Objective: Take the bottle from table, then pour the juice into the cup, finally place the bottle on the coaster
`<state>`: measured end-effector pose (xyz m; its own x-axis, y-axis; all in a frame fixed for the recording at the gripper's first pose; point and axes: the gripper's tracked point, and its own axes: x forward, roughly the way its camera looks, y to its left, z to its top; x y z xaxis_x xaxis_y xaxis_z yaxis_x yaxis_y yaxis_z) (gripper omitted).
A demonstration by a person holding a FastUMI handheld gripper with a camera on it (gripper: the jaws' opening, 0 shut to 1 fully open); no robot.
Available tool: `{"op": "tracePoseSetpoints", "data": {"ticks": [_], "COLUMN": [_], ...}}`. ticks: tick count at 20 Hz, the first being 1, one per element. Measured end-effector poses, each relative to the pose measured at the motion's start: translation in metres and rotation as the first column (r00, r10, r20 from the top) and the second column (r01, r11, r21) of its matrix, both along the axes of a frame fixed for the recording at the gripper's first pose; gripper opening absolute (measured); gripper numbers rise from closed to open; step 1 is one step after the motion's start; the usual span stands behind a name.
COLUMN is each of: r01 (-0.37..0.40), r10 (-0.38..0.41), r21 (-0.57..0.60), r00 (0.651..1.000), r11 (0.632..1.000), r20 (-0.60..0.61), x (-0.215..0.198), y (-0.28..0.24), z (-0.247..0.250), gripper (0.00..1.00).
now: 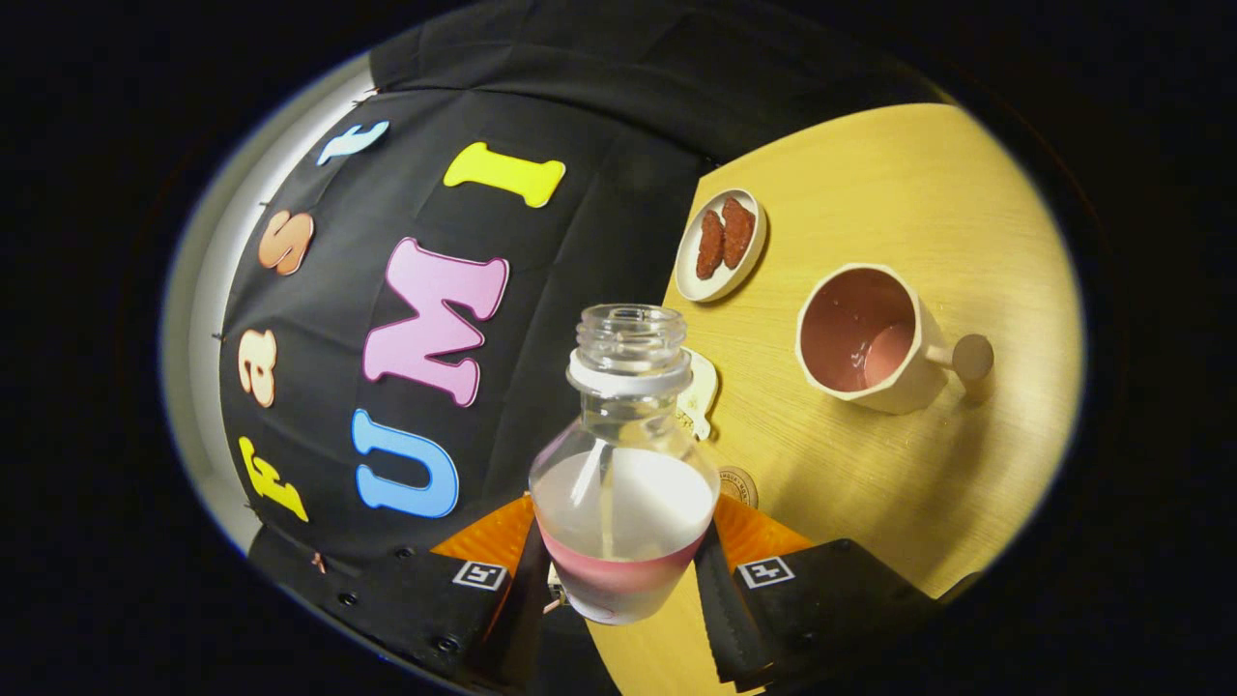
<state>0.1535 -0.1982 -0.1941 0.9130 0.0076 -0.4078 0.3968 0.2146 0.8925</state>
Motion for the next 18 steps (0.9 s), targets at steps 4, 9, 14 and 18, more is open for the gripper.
{"op": "tracePoseSetpoints", "data": {"ticks": [4,9,14,18], "r01": [0.059,0.168,0.223,0.244], "r10": [-0.054,-0.154,-0.209,-0.218], "r21": [0.130,0.275,0.385,0.442], "r00": [0.998,0.985,0.975,0.970], "r11": [0.990,0.947,0.895,0.863], "r20": [-0.039,-0.072,-0.079,-0.109], "x": [0.008,0.020,0.027,0.034], "y": [-0.007,-0.019,-0.028,-0.024], "z": [-0.017,-0.025,-0.022,-0.026], "gripper": [0.71,0.71,0.71,0.71]}}
